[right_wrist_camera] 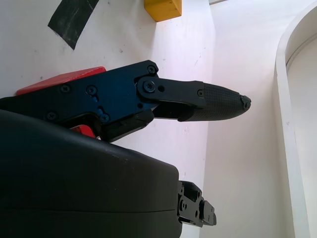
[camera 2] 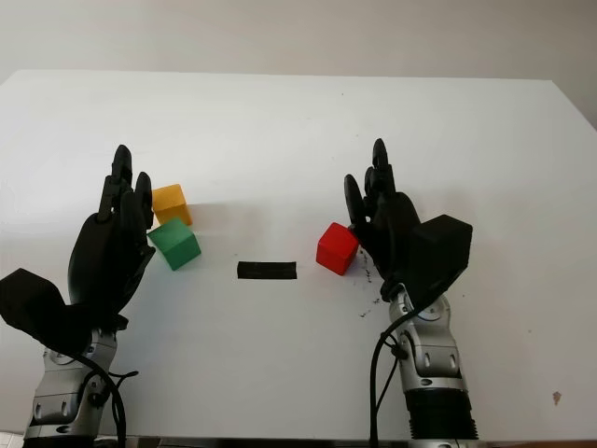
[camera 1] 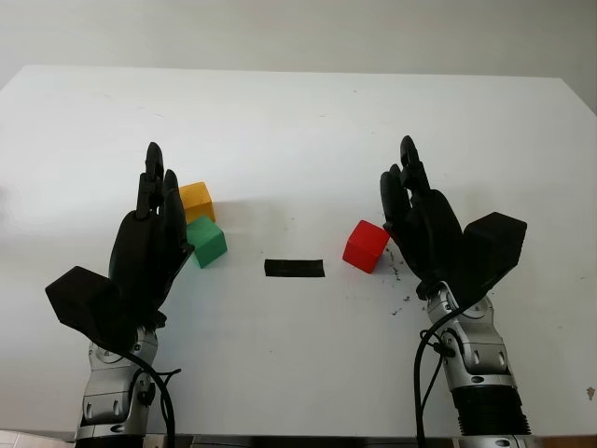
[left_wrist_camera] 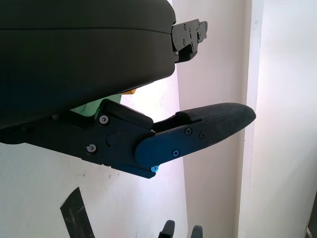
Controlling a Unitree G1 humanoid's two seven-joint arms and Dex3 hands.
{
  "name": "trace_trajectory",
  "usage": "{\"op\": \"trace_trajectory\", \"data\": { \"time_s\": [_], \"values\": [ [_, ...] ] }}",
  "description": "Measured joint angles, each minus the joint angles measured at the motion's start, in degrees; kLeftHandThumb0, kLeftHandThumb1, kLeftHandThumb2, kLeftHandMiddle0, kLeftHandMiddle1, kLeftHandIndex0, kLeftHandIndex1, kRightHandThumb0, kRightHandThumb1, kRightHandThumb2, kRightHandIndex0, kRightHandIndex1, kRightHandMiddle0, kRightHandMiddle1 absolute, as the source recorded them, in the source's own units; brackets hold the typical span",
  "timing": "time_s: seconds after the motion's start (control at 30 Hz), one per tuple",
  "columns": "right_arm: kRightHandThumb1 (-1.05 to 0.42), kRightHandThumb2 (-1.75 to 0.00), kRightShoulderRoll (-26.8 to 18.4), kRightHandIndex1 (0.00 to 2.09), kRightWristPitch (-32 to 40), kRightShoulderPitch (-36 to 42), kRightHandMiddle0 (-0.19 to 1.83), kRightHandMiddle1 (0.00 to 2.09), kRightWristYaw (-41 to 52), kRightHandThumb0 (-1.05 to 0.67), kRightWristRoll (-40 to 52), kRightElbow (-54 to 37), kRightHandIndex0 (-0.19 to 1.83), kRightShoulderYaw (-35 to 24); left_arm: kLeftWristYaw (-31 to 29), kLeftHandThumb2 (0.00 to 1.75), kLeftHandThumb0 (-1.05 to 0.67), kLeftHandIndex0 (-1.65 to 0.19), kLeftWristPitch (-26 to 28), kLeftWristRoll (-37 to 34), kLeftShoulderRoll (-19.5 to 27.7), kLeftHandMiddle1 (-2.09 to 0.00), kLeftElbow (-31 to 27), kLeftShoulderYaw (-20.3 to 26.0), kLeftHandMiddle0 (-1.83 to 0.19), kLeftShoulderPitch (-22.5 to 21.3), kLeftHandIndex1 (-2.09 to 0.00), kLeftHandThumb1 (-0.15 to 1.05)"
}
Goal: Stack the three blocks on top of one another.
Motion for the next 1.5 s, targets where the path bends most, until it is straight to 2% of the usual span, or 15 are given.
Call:
{"op": "trace_trajectory", "data": {
  "time_s": [0.23, 0.37, 0.4, 0.47, 0.57, 0.73, 0.9, 1.1, 1.27, 1.37, 1.5],
  "values": [
    [-1.05, -0.5, -0.3, 0.0, 0.0, 0.3, -0.19, 0.0, 0.6, -0.73, 0.1, 0.0, -0.19, -0.2, -0.1, 0.72, -0.76, 0.19, 0.0, 0.0, -0.1, 0.0, 0.0, -0.3, 0.19, 0.0, 0.0, 1.05],
    [-1.05, -0.4, -2.7, 0.02, -1.5, -1.2, -0.14, 0.05, 2.7, -0.78, -0.2, 1.6, -0.17, -0.8, -0.1, 0.71, -0.75, 0.19, 0.0, 0.0, -0.1, 0.0, 0.0, -0.3, 0.19, 0.0, 0.0, 1.05],
    [-1.05, -0.38, -4.3, 0.03, -2.9, -2.3, -0.11, 0.06, 3.1, -0.8, -1.6, 2.6, -0.15, -0.8, -0.1, 0.71, -0.76, 0.19, 0.0, 0.0, -0.1, 0.0, 0.0, -0.3, 0.19, 0.0, 0.0, 1.05],
    [-1.03, -0.19, -7.9, 0.04, -5.8, -5.6, -0.08, 0.07, 5.6, -0.8, -2.2, 5.0, -0.16, -1.4, -0.1, 0.71, -0.76, 0.19, 0.0, 0.0, -0.1, 0.0, 0.1, -0.3, 0.19, 0.0, 0.0, 1.05],
    [-0.97, -0.07, -13.0, 0.06, -8.3, -11.7, -0.01, 0.1, 10.1, -0.81, -2.7, 7.3, -0.14, -2.1, -0.2, 0.71, -0.76, 0.19, 0.0, 0.0, -0.1, 0.0, 0.1, -0.3, 0.19, -0.1, 0.0, 1.05],
    [-0.84, -0.03, -25.3, 0.1, -18.8, -22.1, 0.15, 0.15, 19.2, -0.79, -11.4, 15.6, -0.01, 2.2, -0.4, 0.69, -0.77, 0.19, -0.1, -0.7, -0.1, 0.0, 0.0, 0.0, 0.19, -0.2, 0.0, 1.05],
    [-0.8, -0.04, -32.0, 0.07, -28.4, -28.3, 0.22, 0.14, 23.2, -0.75, -20.7, 20.4, -0.01, 8.3, -0.6, 0.69, -0.76, 0.19, -0.1, -1.0, 0.0, 0.0, 0.0, 0.4, 0.19, -0.2, 0.0, 1.05],
    [-0.82, -0.06, -35.7, 0.06, -39.1, -33.2, 0.25, 0.13, 25.5, -0.75, -26.9, 23.9, -0.01, 13.5, -1.0, 0.7, -0.76, 0.19, 0.0, -0.9, 0.4, 0.0, 0.0, 0.5, 0.19, -0.2, 0.0, 1.05],
    [-0.81, -0.05, -38.9, 0.06, -45.7, -34.4, 0.26, 0.11, 25.6, -0.67, -34.9, 21.9, 0.0, 17.6, -1.1, 0.69, -0.76, 0.19, 0.2, -0.9, 0.6, 0.0, 0.0, 0.6, 0.19, -0.2, 0.0, 1.05],
    [-0.75, -0.04, -40.1, 0.06, -47.7, -34.3, 0.3, 0.11, 25.5, -0.6, -38.5, 19.1, 0.0, 19.4, -1.0, 0.7, -0.75, 0.19, 0.1, -0.9, 0.6, 0.0, 0.0, 0.6, 0.19, -0.2, 0.0, 1.05],
    [-0.78, -0.06, -40.8, 0.04, -49.6, -33.5, 0.3, 0.1, 24.3, -0.56, -40.2, 16.5, -0.04, 20.0, -0.7, 0.7, -0.76, 0.19, 0.1, -0.8, 0.5, 0.0, 0.0, 0.6, 0.19, -0.2, 0.0, 1.05]
  ]
}}
